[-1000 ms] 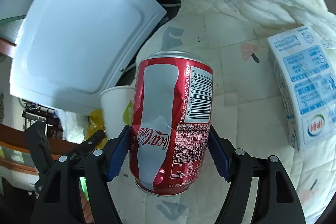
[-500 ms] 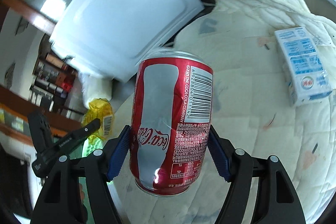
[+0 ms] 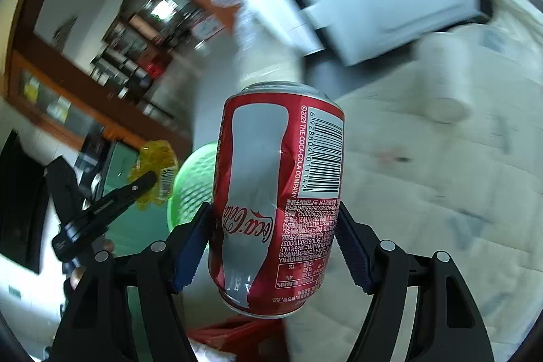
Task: Collect trash
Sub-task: 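Carry the bag with the left gripper while the right carries the can, drop both into basket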
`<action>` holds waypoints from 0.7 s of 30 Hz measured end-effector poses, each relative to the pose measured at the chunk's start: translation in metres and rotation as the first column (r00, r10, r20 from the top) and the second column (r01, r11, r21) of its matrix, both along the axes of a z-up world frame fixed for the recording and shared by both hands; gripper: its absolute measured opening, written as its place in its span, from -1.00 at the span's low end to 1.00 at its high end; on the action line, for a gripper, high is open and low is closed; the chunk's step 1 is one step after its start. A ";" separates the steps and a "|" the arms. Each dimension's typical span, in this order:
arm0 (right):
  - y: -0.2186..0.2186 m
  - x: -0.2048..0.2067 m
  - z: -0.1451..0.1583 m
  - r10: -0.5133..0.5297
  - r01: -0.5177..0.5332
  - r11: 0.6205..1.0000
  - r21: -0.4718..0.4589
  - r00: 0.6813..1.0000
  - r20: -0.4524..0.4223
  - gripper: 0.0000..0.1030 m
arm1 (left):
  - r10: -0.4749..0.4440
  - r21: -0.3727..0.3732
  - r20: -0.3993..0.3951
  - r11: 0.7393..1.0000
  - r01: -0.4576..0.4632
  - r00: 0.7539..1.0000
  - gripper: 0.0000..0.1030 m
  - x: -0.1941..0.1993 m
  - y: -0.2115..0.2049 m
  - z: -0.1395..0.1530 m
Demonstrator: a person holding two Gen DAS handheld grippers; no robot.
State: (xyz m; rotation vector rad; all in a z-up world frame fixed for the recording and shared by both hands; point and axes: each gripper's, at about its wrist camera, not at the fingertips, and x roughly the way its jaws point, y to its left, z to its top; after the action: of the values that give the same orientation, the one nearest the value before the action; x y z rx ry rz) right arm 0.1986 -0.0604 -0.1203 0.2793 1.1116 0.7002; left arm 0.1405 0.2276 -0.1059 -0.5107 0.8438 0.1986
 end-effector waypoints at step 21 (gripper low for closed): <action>0.184 -0.006 -0.005 0.263 -0.261 0.963 -0.069 0.964 0.026 0.33 | 0.154 -0.023 -0.152 0.987 -0.160 0.976 0.33 -0.024 0.111 -0.093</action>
State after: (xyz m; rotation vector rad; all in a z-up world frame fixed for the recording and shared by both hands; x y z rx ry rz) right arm 0.1928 0.1232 -0.1258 0.0632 1.1469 0.8985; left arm 0.1164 0.3381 -0.1989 -0.6019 0.9554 0.3716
